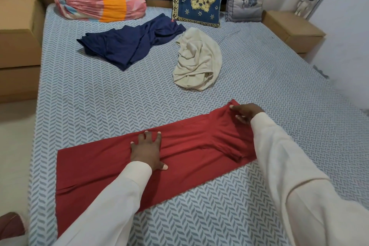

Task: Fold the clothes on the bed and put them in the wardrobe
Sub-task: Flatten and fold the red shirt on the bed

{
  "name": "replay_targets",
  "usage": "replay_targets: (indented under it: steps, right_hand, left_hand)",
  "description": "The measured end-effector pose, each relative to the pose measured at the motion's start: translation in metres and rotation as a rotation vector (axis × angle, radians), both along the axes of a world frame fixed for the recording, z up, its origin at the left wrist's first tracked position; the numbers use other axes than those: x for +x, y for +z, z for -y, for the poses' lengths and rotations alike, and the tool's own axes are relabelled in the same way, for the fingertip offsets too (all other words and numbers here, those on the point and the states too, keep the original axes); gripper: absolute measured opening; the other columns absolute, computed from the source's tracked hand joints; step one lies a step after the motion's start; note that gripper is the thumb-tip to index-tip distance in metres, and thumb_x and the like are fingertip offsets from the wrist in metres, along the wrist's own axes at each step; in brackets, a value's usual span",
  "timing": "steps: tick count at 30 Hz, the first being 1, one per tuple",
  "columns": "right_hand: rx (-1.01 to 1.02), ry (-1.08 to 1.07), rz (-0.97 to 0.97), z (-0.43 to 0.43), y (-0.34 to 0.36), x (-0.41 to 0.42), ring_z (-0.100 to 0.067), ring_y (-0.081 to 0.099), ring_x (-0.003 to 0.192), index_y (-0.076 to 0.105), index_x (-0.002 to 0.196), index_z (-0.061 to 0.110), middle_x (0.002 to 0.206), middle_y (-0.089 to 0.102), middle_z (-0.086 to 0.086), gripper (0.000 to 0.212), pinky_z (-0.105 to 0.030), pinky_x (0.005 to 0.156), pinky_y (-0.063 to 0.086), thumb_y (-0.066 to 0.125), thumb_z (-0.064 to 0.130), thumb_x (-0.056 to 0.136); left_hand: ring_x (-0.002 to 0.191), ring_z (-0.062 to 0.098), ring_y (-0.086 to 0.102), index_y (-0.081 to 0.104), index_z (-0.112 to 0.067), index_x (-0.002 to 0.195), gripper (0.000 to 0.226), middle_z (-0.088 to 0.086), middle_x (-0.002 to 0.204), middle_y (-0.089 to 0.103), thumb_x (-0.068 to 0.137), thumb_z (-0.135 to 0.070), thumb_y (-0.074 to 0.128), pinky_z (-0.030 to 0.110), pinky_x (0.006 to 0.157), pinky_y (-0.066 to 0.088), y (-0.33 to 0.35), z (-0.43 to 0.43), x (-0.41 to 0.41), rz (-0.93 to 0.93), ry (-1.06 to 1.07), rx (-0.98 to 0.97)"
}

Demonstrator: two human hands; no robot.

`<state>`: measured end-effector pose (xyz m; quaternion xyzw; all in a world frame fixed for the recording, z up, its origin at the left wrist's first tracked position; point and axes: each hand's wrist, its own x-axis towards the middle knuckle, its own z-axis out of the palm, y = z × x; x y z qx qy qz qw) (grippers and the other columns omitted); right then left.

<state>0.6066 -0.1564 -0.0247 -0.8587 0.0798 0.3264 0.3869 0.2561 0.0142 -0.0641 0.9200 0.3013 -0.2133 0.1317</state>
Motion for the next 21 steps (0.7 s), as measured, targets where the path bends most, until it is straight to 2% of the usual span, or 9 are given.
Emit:
replay_targets:
  steps: [3, 5, 9, 12, 15, 16, 18, 19, 21]
  right_hand:
    - [-0.054, 0.067, -0.129, 0.001, 0.006, 0.003, -0.019, 0.057, 0.07, 0.058, 0.1, 0.01, 0.09, 0.052, -0.008, 0.031, -0.03, 0.049, 0.058, 0.079, 0.025, 0.083]
    - [-0.021, 0.049, -0.153, -0.001, 0.01, 0.005, -0.021, 0.056, 0.076, 0.056, 0.103, 0.009, 0.093, 0.049, -0.01, 0.031, -0.036, 0.053, 0.059, 0.077, 0.02, 0.084]
    - [0.075, 0.0, -0.031, -0.011, 0.021, 0.01, -0.017, 0.055, 0.071, 0.056, 0.081, 0.008, 0.082, 0.054, -0.009, 0.017, -0.027, 0.043, 0.056, 0.072, 0.007, 0.087]
    - [0.113, -0.004, 0.142, -0.012, 0.02, 0.013, -0.019, 0.059, 0.066, 0.056, 0.076, 0.008, 0.082, 0.06, -0.014, 0.021, -0.033, 0.056, 0.06, 0.072, -0.005, 0.082]
    - [0.16, -0.007, 0.283, 0.0, 0.005, 0.003, -0.019, 0.053, 0.064, 0.045, 0.099, 0.01, 0.082, 0.05, -0.012, 0.037, -0.026, 0.041, 0.052, 0.063, -0.014, 0.078]
    - [0.128, 0.011, 0.327, 0.007, -0.005, -0.001, -0.019, 0.052, 0.064, 0.043, 0.109, 0.011, 0.08, 0.049, -0.01, 0.044, -0.027, 0.043, 0.05, 0.063, -0.011, 0.076]
    - [0.015, 0.025, 0.405, 0.024, -0.023, -0.008, -0.025, 0.059, 0.073, 0.044, 0.123, 0.012, 0.084, 0.059, -0.01, 0.058, -0.034, 0.065, 0.052, 0.063, 0.008, 0.069]
    - [-0.049, -0.003, 0.443, 0.032, -0.032, -0.009, -0.028, 0.062, 0.087, 0.045, 0.128, 0.012, 0.096, 0.063, -0.013, 0.062, -0.037, 0.08, 0.051, 0.064, 0.016, 0.069]
    - [-0.143, -0.102, 0.556, 0.038, -0.038, -0.018, -0.037, 0.057, 0.11, 0.046, 0.13, 0.01, 0.123, 0.055, -0.022, 0.056, -0.037, 0.097, 0.042, 0.065, 0.017, 0.078]
  left_hand:
    - [0.145, 0.035, 0.01, -0.001, -0.028, 0.156, 0.123, 0.014, 0.159, 0.007, 0.066, -0.067, 0.074, 0.058, 0.115, 0.021, -0.001, 0.0, -0.001, -0.001, 0.001, -0.001]
    - [0.145, 0.035, 0.01, 0.0, -0.028, 0.156, 0.123, 0.014, 0.159, 0.007, 0.066, -0.067, 0.074, 0.058, 0.115, 0.021, -0.001, 0.0, -0.001, 0.005, 0.002, 0.001]
    - [0.145, 0.035, 0.011, -0.001, -0.028, 0.156, 0.123, 0.014, 0.158, 0.007, 0.066, -0.068, 0.073, 0.058, 0.115, 0.022, 0.0, 0.0, -0.002, 0.002, 0.001, 0.003]
    - [0.145, 0.035, 0.01, -0.001, -0.029, 0.156, 0.123, 0.014, 0.159, 0.006, 0.066, -0.068, 0.073, 0.058, 0.115, 0.022, 0.0, 0.0, -0.002, -0.007, 0.002, -0.003]
    - [0.145, 0.035, 0.009, -0.002, -0.029, 0.156, 0.122, 0.013, 0.159, 0.004, 0.067, -0.068, 0.073, 0.058, 0.116, 0.021, 0.001, 0.0, -0.002, -0.01, 0.005, -0.009]
    - [0.146, 0.035, 0.008, -0.002, -0.029, 0.156, 0.122, 0.013, 0.159, 0.004, 0.067, -0.068, 0.073, 0.058, 0.116, 0.02, 0.001, 0.0, -0.002, -0.011, 0.005, -0.008]
    - [0.146, 0.035, 0.008, -0.002, -0.029, 0.156, 0.122, 0.014, 0.159, 0.004, 0.067, -0.068, 0.073, 0.057, 0.116, 0.021, 0.001, 0.0, -0.002, -0.014, 0.004, -0.003]
    - [0.145, 0.035, 0.009, -0.002, -0.029, 0.156, 0.123, 0.014, 0.159, 0.005, 0.067, -0.069, 0.073, 0.057, 0.115, 0.021, 0.001, 0.001, -0.002, -0.017, 0.003, 0.0]
    - [0.144, 0.035, 0.01, -0.003, -0.03, 0.155, 0.123, 0.014, 0.158, 0.007, 0.066, -0.069, 0.073, 0.058, 0.114, 0.023, 0.002, 0.001, -0.001, -0.025, -0.003, 0.011]
